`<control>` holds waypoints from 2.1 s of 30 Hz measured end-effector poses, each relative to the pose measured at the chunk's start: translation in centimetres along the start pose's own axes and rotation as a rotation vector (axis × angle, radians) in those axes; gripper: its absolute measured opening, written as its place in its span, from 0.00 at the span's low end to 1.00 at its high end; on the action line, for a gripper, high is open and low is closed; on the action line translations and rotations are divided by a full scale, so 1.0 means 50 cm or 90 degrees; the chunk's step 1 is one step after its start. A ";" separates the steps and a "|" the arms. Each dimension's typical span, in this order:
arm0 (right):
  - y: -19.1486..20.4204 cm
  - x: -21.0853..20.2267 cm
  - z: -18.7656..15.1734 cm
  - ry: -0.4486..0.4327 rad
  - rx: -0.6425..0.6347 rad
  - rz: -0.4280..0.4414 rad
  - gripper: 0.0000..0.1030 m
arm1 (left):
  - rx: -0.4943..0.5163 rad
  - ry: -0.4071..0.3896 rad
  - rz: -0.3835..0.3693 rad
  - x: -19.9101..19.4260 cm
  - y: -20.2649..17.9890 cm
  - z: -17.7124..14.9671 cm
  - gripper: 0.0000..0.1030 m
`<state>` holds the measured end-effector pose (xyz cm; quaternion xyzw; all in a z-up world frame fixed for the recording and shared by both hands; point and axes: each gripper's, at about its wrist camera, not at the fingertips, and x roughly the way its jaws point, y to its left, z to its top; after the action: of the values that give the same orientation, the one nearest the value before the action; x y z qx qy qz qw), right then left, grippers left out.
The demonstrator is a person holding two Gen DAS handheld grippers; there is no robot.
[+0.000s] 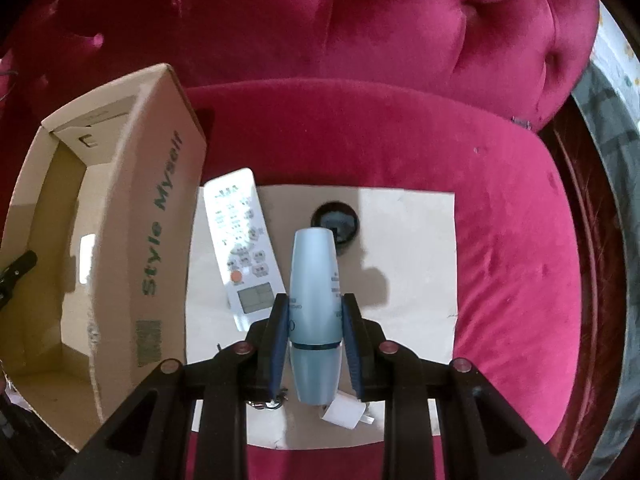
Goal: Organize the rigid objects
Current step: 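Lift the light-blue bottle with the right gripper and carry it into the box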
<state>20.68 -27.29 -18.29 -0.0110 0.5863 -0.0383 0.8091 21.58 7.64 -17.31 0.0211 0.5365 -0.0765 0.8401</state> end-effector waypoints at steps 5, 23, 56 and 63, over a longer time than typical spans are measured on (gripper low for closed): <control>0.020 -0.036 0.014 -0.010 -0.009 -0.003 0.26 | 0.000 0.000 0.000 0.000 0.000 0.000 0.14; 0.133 -0.131 0.063 -0.035 -0.062 0.029 0.26 | 0.000 0.000 0.000 0.001 0.000 0.000 0.14; 0.384 -0.053 0.006 0.023 -0.146 0.125 0.26 | 0.000 0.000 -0.001 0.002 0.001 0.000 0.14; 0.395 -0.010 -0.008 0.050 -0.120 0.136 0.26 | 0.000 0.000 -0.001 0.002 0.001 0.000 0.14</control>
<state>21.12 -7.53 -19.16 -0.0233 0.6163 0.1027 0.7804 21.63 7.69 -17.39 0.0208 0.5368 -0.0775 0.8399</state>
